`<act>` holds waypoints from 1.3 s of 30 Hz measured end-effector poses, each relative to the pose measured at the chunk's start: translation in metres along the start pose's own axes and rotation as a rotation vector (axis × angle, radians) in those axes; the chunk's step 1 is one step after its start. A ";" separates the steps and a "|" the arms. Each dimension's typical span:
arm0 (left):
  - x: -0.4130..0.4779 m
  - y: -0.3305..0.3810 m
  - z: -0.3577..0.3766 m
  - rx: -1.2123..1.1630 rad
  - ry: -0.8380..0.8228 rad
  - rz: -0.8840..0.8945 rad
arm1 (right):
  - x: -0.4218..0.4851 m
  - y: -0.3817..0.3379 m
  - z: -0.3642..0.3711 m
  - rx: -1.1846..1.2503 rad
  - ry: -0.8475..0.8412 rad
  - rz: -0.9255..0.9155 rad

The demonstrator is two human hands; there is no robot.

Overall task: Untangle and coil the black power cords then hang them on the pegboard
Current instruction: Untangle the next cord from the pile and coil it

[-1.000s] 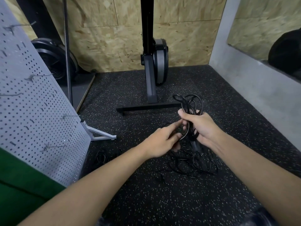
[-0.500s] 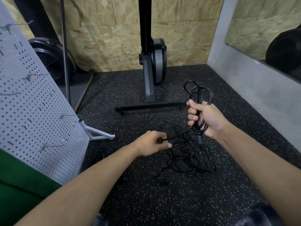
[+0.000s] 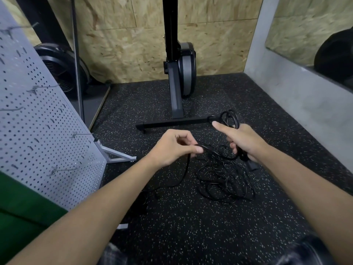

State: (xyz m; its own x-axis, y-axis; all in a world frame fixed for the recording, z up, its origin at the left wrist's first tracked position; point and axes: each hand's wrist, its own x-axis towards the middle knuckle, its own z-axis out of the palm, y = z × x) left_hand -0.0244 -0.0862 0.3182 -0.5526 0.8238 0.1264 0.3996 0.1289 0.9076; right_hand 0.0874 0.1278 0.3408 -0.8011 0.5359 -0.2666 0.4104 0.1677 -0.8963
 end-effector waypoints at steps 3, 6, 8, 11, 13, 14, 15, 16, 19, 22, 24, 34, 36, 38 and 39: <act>0.004 0.001 0.006 0.040 0.119 0.008 | -0.013 -0.006 0.006 -0.074 -0.134 -0.057; 0.009 0.003 0.012 0.156 0.248 0.070 | -0.021 -0.011 0.009 -0.200 -0.321 -0.117; 0.010 0.009 0.017 0.233 0.295 0.128 | -0.023 -0.013 0.013 -0.298 -0.435 -0.076; 0.009 0.017 0.022 0.330 0.288 0.169 | -0.018 -0.006 0.021 -0.399 -0.440 0.026; 0.008 0.017 0.022 0.329 0.257 0.152 | -0.014 -0.001 0.025 -0.496 -0.415 0.061; 0.009 0.017 0.021 0.323 0.235 0.145 | -0.013 0.002 0.027 -0.519 -0.426 0.070; 0.009 0.016 0.020 0.331 0.211 0.149 | -0.013 0.004 0.029 -0.524 -0.452 0.074; 0.010 0.015 0.019 0.350 0.189 0.163 | -0.012 0.005 0.030 -0.521 -0.469 0.064; 0.011 0.012 0.014 0.336 0.148 0.175 | -0.017 0.002 0.030 -0.549 -0.457 -0.020; 0.011 0.008 0.004 0.323 0.121 0.146 | -0.022 -0.006 0.021 -0.471 -0.503 -0.111; 0.012 0.005 0.002 0.296 0.086 0.037 | -0.022 -0.012 0.012 -0.339 -0.564 -0.146; 0.003 -0.018 -0.012 0.164 0.071 -0.226 | -0.007 -0.005 -0.010 0.363 -0.472 -0.081; 0.003 -0.019 -0.006 0.112 0.087 -0.223 | -0.005 0.000 -0.003 0.394 -0.353 -0.079; 0.006 -0.019 -0.001 0.091 0.129 -0.174 | -0.005 0.004 0.008 0.431 -0.210 -0.048; 0.007 -0.018 0.002 0.112 0.151 -0.158 | -0.005 0.005 0.013 0.456 -0.145 -0.030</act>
State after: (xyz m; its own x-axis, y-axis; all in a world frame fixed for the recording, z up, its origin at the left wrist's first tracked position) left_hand -0.0333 -0.0819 0.3022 -0.7144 0.6978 0.0529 0.3739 0.3167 0.8717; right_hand 0.0873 0.1152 0.3332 -0.8757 0.4096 -0.2558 0.1790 -0.2166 -0.9597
